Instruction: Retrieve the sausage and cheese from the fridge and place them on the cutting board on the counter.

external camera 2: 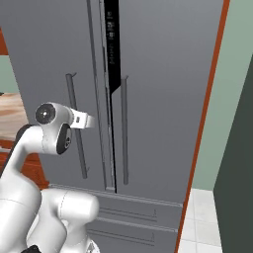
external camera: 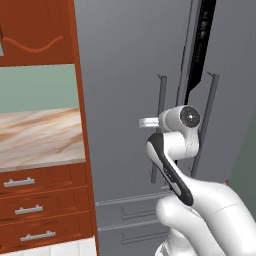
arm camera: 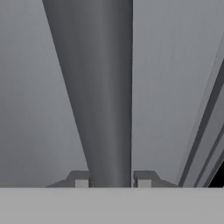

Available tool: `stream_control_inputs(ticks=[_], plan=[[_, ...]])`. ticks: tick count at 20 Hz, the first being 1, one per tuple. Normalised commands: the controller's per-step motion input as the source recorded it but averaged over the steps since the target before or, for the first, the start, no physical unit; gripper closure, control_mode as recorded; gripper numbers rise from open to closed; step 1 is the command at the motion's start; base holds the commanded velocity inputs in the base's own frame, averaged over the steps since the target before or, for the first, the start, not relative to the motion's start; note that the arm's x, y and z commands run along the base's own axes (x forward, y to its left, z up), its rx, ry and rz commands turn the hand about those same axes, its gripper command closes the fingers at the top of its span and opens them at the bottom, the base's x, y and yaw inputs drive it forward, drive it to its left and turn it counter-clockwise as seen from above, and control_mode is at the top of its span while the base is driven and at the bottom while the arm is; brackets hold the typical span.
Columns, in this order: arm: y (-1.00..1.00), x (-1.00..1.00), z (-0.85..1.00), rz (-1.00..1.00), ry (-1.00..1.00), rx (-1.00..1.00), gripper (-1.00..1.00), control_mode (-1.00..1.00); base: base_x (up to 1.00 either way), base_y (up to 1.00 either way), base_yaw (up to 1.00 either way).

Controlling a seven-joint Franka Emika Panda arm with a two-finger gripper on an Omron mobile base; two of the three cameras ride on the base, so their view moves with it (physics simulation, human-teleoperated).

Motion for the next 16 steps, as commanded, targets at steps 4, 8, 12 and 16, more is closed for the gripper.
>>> stream_control_inputs(ticks=[4, 8, 12, 16], plan=[[0.11, -0.08, 0.02, 0.00, 0.00, 0.00, 1.00, -1.00, 0.00, 0.00, 0.00], [0.15, -0.20, 0.03, 0.00, 0.00, 0.00, 1.00, -1.00, 0.00, 0.00, 0.00], [0.16, -0.29, 0.01, 0.00, 0.00, 0.00, 1.00, -1.00, 0.00, 0.00, 0.00], [0.14, -0.27, 0.01, 0.00, 0.00, 0.00, 1.00, -1.00, 0.00, 0.00, 0.00]])
